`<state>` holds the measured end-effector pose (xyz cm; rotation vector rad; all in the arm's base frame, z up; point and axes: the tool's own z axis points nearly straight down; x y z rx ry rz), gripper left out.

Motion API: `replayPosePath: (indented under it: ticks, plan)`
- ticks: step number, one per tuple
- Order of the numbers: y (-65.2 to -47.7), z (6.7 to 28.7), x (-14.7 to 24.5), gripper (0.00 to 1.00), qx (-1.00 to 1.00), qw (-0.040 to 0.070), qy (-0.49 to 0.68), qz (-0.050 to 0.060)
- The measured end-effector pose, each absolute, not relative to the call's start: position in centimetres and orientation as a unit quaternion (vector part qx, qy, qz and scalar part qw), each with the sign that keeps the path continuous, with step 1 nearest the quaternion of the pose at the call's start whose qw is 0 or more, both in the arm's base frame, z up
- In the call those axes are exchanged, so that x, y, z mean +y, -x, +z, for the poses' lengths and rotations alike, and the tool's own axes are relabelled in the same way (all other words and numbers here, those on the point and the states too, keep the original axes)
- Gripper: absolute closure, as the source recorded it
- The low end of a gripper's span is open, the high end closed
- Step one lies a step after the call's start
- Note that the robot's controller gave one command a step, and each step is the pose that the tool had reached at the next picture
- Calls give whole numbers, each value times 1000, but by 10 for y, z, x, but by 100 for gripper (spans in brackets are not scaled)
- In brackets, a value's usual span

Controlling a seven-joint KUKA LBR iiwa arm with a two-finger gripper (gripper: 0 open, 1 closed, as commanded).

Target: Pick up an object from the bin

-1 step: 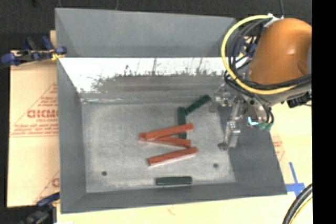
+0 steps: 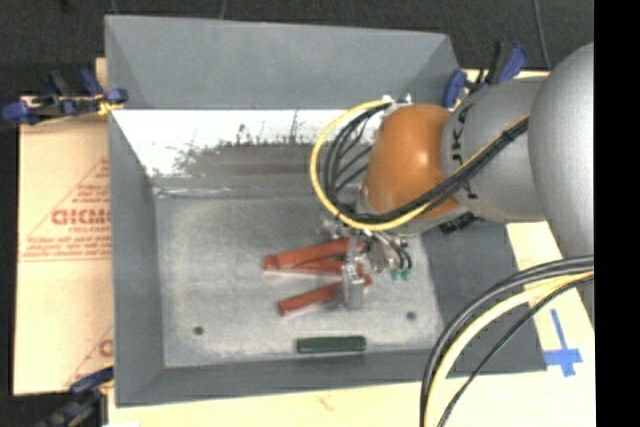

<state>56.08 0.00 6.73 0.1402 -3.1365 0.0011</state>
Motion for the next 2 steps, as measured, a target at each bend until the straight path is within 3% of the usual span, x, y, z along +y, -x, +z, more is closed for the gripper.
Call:
replayPosePath:
  ticks: [1, 2]
  plan:
    - [-564, 74, -1, 100, -999, -3, -45, 1]
    - [-560, 228, 35, 100, -999, -6, -39, -1]
